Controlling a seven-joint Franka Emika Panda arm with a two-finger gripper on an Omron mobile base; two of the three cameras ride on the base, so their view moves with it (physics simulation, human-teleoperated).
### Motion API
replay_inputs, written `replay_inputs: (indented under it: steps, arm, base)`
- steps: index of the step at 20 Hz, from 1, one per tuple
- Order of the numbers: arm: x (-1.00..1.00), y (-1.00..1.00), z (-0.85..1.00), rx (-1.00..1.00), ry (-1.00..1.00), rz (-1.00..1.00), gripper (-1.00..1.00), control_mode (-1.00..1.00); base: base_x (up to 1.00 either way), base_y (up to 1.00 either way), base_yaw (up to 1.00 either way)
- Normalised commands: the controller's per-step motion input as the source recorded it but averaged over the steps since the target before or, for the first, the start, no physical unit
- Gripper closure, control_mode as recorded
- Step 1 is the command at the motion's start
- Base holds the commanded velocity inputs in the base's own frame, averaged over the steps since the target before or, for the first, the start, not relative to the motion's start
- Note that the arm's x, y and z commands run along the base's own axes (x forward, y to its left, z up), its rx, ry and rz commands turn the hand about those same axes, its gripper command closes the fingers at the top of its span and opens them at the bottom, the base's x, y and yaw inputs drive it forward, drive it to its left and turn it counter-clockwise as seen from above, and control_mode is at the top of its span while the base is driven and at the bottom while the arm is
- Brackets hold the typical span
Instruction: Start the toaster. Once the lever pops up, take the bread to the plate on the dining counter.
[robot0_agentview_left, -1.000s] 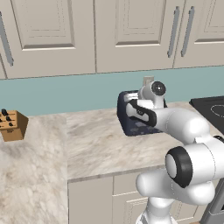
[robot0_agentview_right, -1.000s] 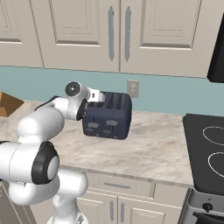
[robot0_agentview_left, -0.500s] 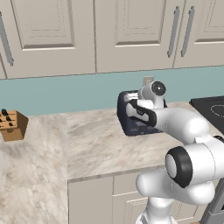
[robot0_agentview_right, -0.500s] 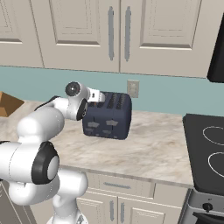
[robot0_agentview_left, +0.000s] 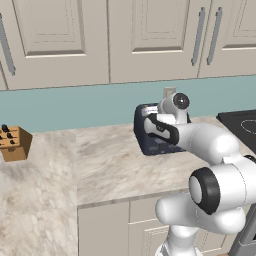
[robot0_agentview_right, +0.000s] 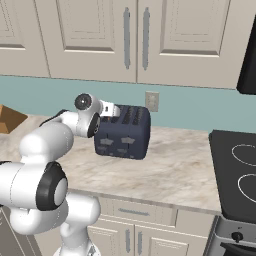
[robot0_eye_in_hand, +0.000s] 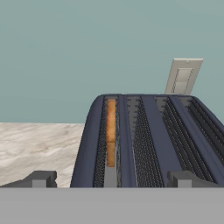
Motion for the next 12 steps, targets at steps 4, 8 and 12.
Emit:
replay_inputs:
  steps: [4,8,12]
  arm:
    - [0.00,0.00,0.00,0.00,0.00,0.00,-1.00,-1.00]
    - [0.00,0.00,0.00,0.00,0.00,0.00,-1.00,-1.00]
    - [0.00,0.00,0.00,0.00,0.00,0.00,-1.00,-1.00]
  base:
    - [0.00,0.00,0.00]
    - [0.00,0.00,0.00]
    - [0.00,0.00,0.00]
